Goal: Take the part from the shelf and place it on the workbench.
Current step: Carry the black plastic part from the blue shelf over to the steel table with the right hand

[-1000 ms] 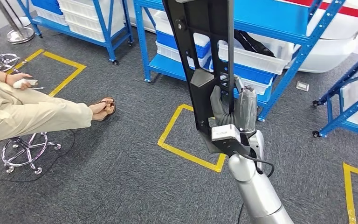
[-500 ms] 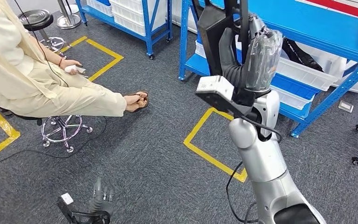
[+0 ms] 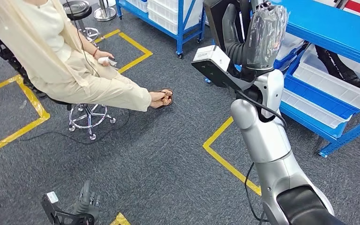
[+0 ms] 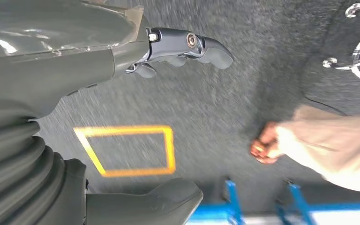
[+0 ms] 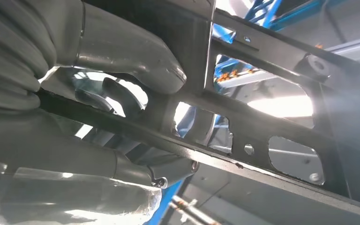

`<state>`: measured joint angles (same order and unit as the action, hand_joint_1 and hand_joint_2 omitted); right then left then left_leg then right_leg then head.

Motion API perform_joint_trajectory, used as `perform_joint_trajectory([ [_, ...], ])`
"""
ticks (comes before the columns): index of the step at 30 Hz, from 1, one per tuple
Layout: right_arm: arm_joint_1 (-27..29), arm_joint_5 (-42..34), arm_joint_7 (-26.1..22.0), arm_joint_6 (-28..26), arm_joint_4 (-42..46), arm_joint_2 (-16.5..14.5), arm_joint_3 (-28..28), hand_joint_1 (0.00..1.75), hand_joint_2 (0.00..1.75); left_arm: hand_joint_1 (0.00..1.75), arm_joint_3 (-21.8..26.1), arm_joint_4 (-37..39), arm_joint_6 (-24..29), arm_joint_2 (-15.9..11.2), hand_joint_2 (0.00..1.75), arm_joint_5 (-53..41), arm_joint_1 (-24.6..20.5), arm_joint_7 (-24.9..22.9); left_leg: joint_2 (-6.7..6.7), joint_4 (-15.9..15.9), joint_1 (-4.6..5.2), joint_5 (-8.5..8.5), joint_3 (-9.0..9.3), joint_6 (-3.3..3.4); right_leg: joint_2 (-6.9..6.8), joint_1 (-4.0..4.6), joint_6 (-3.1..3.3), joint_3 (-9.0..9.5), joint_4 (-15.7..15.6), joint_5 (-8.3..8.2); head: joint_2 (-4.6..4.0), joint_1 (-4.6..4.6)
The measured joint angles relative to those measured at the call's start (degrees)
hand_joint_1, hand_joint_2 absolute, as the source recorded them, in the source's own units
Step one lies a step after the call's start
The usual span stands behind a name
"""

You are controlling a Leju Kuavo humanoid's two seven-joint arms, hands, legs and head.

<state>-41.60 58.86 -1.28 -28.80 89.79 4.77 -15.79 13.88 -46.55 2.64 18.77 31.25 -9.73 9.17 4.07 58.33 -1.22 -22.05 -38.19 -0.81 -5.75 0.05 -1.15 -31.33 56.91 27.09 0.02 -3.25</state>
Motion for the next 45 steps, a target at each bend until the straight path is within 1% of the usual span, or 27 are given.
perform_joint_trajectory([
  [2,-0.63,-0.16,0.27,-0.01,-0.65,0.06,-0.32,1.75,1.75,0.00,-0.81,-2.30,0.27,-0.07,1.75,3.94,1.02,-0.32,-1.27,-0.18,0.58,-0.07,-0.04,1.01,-1.00,0.35,-0.73,0.24,-0.09,0.27,0.00,-0.32],
  [4,-1.14,-0.43,0.53,-0.04,-1.53,0.29,-0.55,1.75,1.75,0.00,-1.39,-4.73,0.79,-0.36,1.75,6.27,1.93,-0.90,-2.53,-0.68,0.66,0.15,0.32,1.98,0.32,0.00,-1.20,-0.45,1.58,1.46,0.00,-0.36],
  [5,-1.40,-0.61,0.58,-0.10,-2.15,0.45,-0.60,1.75,1.75,0.00,-1.80,-5.99,1.23,-0.59,1.75,6.56,2.25,-1.33,-3.19,-0.91,0.56,0.28,0.51,2.42,1.79,-0.30,-1.15,-1.70,4.17,2.70,0.00,-0.40],
  [7,-1.79,-1.08,0.52,-0.30,-3.65,0.71,-0.73,1.75,1.75,0.00,-2.87,-8.33,2.54,-1.13,1.75,6.06,2.72,-2.27,-4.67,-1.03,0.47,0.34,0.61,2.97,4.65,-0.64,-0.86,-5.97,12.16,5.64,0.00,-0.49],
  [9,-1.88,-1.46,0.43,-0.42,-4.90,0.80,-1.06,1.75,1.75,0.00,-3.65,-10.23,3.80,-1.64,1.75,5.59,3.11,-3.10,-6.34,-0.98,0.49,0.31,0.64,3.09,5.51,-0.69,-1.22,-9.18,17.13,6.53,0.00,-0.56],
  [10,-1.99,-1.51,0.49,-0.42,-5.29,0.80,-1.31,1.75,1.75,0.00,-3.80,-11.30,4.28,-1.88,1.75,5.54,3.41,-3.53,-7.19,-0.92,0.48,0.30,0.68,3.09,5.66,-0.73,-1.71,-9.18,16.25,5.54,0.00,-0.59],
  [11,-2.25,-1.48,0.66,-0.42,-5.56,0.79,-1.60,1.75,1.75,0.00,-3.93,-12.63,4.81,-2.02,1.75,5.40,3.88,-3.99,-7.99,-0.81,0.47,0.26,0.72,3.03,5.89,-0.88,-2.27,-8.06,13.13,3.75,0.00,-0.59],
  [13,-3.08,-1.28,1.24,-0.43,-5.93,0.76,-2.11,1.75,1.75,0.00,-4.67,-15.93,6.16,-1.89,1.75,4.64,5.50,-4.72,-9.42,-0.48,0.53,0.10,0.59,2.74,7.68,-1.34,-3.03,-4.76,5.03,0.09,0.00,-0.59],
  [15,-3.70,-1.17,1.71,-0.45,-6.23,0.75,-2.46,1.75,1.75,0.00,-6.16,-19.20,7.56,-1.35,1.75,3.81,7.61,-4.92,-10.47,-0.29,0.61,0.08,0.18,2.24,8.85,-1.35,-2.64,-3.20,1.38,-1.29,0.00,-0.53],
  [17,-3.94,-1.18,1.87,-0.46,-6.48,0.70,-2.77,1.75,1.75,0.00,-7.51,-21.57,8.40,-0.94,1.75,3.59,9.32,-4.86,-11.32,-0.43,0.56,0.29,-0.08,1.68,7.97,-1.11,-1.80,-3.00,1.30,-1.41,0.00,-0.50],
  [18,-4.04,-1.18,1.92,-0.46,-6.59,0.63,-2.92,1.75,1.75,0.00,-7.90,-22.55,8.61,-0.86,1.75,3.63,9.94,-4.78,-10.81,-0.19,0.58,0.09,-0.34,1.42,7.47,-1.25,-1.40,-2.82,1.13,-1.54,0.00,-0.46],
  [20,-4.28,-1.20,2.00,-0.49,-6.74,0.50,-3.14,1.75,1.75,0.00,-8.31,-24.40,8.92,-0.87,1.75,3.89,10.60,-4.57,-7.97,3.03,0.64,-1.87,-1.90,0.91,6.37,-1.60,-0.31,-2.36,0.73,-1.65,0.00,-0.15],
  [22,-4.41,-1.24,2.03,-0.52,-6.87,0.42,-3.29,1.75,1.75,0.00,-8.69,-25.97,9.14,-0.94,1.75,4.27,10.92,-4.46,-5.08,10.53,0.50,-5.41,-5.39,0.49,5.18,-1.24,0.61,-1.96,0.64,-1.44,0.00,0.14],
  [24,-4.42,-1.28,2.03,-0.53,-7.12,0.26,-3.49,1.75,1.75,0.00,-8.90,-27.19,9.51,-0.96,1.75,4.59,11.28,-4.47,-4.42,16.15,0.27,-7.11,-8.21,0.24,3.89,-0.87,0.95,-1.73,0.65,-1.22,0.00,0.14],
  [25,-4.43,-1.29,2.03,-0.53,-7.24,0.11,-3.62,1.75,1.75,0.00,-8.92,-27.80,9.70,-0.98,1.75,4.69,11.49,-4.49,-4.26,15.96,0.18,-6.52,-8.14,0.19,3.31,-0.77,1.04,-1.64,0.67,-1.13,0.00,0.15],
  [26,-4.50,-1.31,2.03,-0.53,-7.35,-0.08,-3.74,1.75,1.75,0.00,-8.92,-28.46,9.88,-1.01,1.75,4.74,11.68,-4.52,-3.94,13.43,0.10,-5.08,-6.80,0.22,2.77,-0.70,1.06,-1.52,0.68,-1.03,0.00,0.15],
  [28,-4.87,-1.31,2.03,-0.52,-7.53,-0.48,-3.89,1.75,1.75,0.00,-8.95,-29.94,10.20,-1.06,1.75,4.78,11.90,-4.60,-2.00,5.53,0.31,-2.08,-2.24,0.53,1.82,-0.34,0.85,-1.31,0.76,-0.70,0.00,0.15],
  [30,-5.54,-1.31,2.03,-0.46,-7.76,-0.86,-4.04,1.75,1.75,0.00,-9.01,-31.48,10.57,-1.07,1.75,4.83,12.08,-4.70,-0.82,0.98,0.76,-1.00,0.38,1.12,0.96,0.20,0.42,-1.24,0.87,-0.40,0.00,-0.03],
  [32,-6.13,-1.33,2.03,-0.37,-8.04,-1.27,-4.32,1.75,1.75,0.00,-9.05,-32.88,10.92,-1.07,1.75,4.85,12.49,-4.78,-1.77,0.46,1.09,-0.90,0.43,1.76,-0.02,0.50,0.01,-1.14,0.86,-0.25,0.00,-0.20],
  [34,-6.54,-1.34,2.02,-0.32,-8.29,-1.60,-4.62,1.75,1.75,0.00,-9.05,-34.26,11.16,-1.03,1.75,4.87,13.02,-4.86,-2.88,-0.17,0.97,-0.47,0.77,2.53,0.66,0.36,-0.35,-1.61,1.97,0.65,0.00,-0.19],
  [35,-6.76,-1.37,2.01,-0.32,-8.41,-1.68,-4.74,1.75,1.75,0.00,-9.06,-34.85,11.24,-1.00,1.75,4.87,13.18,-4.90,-3.43,-0.52,0.83,-0.23,0.98,2.93,1.84,0.19,-0.39,-2.47,3.90,1.67,0.00,-0.19],
  [37,-7.03,-1.43,1.97,-0.31,-8.67,-1.69,-4.95,1.75,1.75,0.00,-9.10,-35.56,11.40,-0.89,1.75,4.89,13.46,-4.98,-4.56,-0.81,0.64,0.02,1.16,3.43,4.57,-0.25,-0.18,-5.90,11.09,4.58,0.00,-0.21],
  [39,-7.01,-1.50,1.96,-0.31,-9.00,-1.67,-5.17,1.75,1.75,0.00,-9.12,-35.70,11.50,-0.79,1.75,4.94,13.91,-5.01,-5.95,-0.80,0.60,0.04,1.13,3.49,5.47,-0.58,-0.52,-9.34,17.63,6.35,0.00,-0.22],
  [40,-6.99,-1.52,1.96,-0.32,-9.16,-1.67,-5.29,1.75,1.75,0.00,-9.11,-35.69,11.52,-0.78,1.75,4.97,14.12,-4.98,-6.73,-0.78,0.58,0.07,1.13,3.45,5.57,-0.76,-0.99,-9.79,18.13,6.06,0.00,-0.22],
  [41,-7.00,-1.59,1.95,-0.33,-9.27,-1.67,-5.37,1.75,1.75,0.00,-9.10,-35.59,11.52,-0.78,1.75,5.09,14.23,-4.93,-7.50,-0.74,0.53,0.12,1.13,3.36,5.68,-1.00,-1.59,-8.96,16.08,4.85,0.00,-0.22],
  [43,-7.20,-1.78,1.91,-0.39,-9.39,-1.66,-5.46,1.75,1.75,0.00,-9.02,-35.02,11.36,-0.78,1.75,5.39,14.27,-4.67,-8.91,-0.49,0.44,0.19,0.99,2.93,7.14,-1.68,-2.78,-5.20,7.79,1.55,0.00,-0.24],
  [45,-7.44,-2.06,1.84,-0.46,-9.48,-1.70,-5.54,1.75,1.75,0.00,-8.89,-33.95,10.87,-0.78,1.75,5.74,14.19,-4.18,-10.00,-0.18,0.45,0.23,0.53,2.20,8.67,-2.00,-2.84,-2.65,2.25,-0.32,0.00,-0.16],
])
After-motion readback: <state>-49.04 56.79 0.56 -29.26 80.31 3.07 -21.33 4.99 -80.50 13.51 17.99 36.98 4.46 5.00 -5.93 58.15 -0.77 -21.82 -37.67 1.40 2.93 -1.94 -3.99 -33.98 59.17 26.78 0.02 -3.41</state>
